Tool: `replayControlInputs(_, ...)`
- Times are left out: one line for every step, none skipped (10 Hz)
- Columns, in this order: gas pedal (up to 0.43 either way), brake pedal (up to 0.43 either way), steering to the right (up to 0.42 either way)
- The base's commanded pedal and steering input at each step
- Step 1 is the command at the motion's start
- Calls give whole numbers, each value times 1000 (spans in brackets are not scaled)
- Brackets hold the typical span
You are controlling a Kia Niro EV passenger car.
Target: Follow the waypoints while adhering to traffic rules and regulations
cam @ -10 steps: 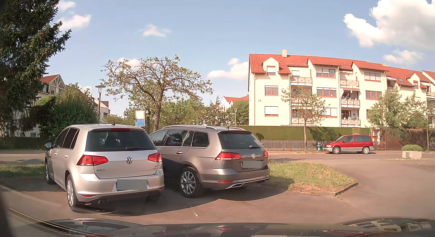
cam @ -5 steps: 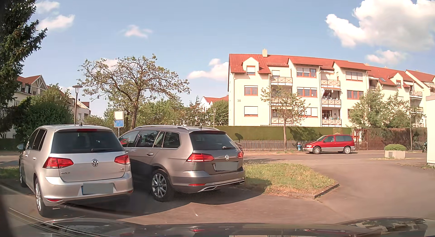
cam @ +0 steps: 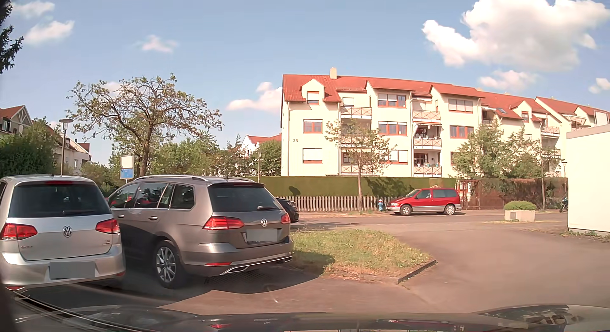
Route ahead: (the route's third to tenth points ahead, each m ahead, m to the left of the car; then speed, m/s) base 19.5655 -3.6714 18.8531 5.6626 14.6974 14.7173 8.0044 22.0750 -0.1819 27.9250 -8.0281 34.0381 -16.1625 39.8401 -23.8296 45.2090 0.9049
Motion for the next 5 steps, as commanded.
replayControlInputs(0, 12, 945)
replayControlInputs(0, 18, 945)
replayControlInputs(0, 24, 940)
replayControlInputs(0, 24, 931)
replayControlInputs(0, 24, 924)
